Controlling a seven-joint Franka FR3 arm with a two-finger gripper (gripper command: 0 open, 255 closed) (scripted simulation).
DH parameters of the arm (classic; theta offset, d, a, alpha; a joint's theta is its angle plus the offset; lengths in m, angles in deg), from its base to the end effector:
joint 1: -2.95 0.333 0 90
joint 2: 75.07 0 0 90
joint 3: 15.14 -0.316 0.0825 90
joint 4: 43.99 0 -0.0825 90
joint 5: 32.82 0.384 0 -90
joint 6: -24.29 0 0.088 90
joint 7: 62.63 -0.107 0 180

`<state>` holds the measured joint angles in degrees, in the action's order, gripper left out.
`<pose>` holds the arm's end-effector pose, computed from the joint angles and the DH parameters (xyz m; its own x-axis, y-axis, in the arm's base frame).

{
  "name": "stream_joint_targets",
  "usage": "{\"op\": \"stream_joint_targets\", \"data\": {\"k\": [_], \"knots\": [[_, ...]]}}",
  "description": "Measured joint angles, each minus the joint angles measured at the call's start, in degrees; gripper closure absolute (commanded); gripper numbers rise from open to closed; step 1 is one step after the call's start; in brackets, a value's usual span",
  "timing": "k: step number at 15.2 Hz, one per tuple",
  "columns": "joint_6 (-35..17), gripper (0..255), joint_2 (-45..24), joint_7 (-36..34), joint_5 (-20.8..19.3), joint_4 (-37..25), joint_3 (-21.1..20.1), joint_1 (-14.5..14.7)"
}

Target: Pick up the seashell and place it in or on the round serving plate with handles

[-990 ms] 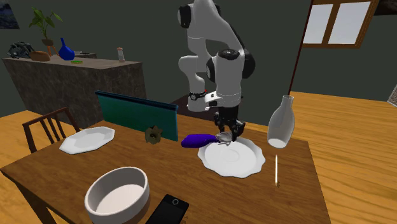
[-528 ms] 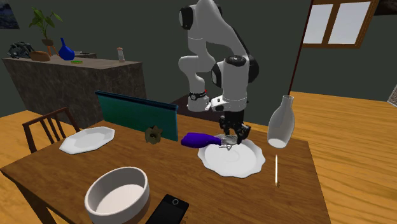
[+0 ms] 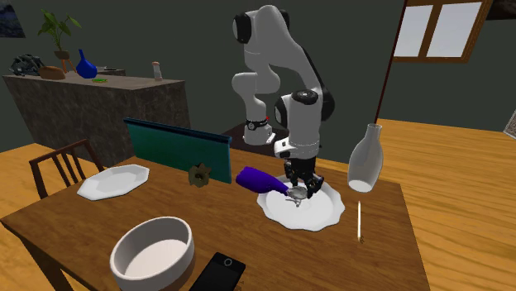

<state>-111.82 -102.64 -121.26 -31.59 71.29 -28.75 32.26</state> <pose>0.4358 0.4029 0.2097 0.9392 -0.3040 -0.1598 -0.3036 -0.9524 0.0279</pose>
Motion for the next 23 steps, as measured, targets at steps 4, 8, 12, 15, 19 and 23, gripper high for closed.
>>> {"op": "stream_joint_targets", "data": {"k": [4, 8, 12, 15, 19, 23], "knots": [[-0.95, 255, -0.58, 0.03, -0.15, 0.06, 0.09, 0.05], [-0.95, 0, -0.78, 0.01, -0.19, -0.15, 0.11, 0.09], [1.22, 0, -2.34, 0.19, 0.53, -3.87, 0.91, -1.24], [3.72, 0, -4.01, 0.4, 1.63, -8.01, 1.93, -3.15], [6.82, 0, -6.88, 0.45, 2.67, -13.87, 3.22, -5.24], [5.38, 0, -8.92, 0.33, 2.67, -14.45, 3.43, -5.15]]}}
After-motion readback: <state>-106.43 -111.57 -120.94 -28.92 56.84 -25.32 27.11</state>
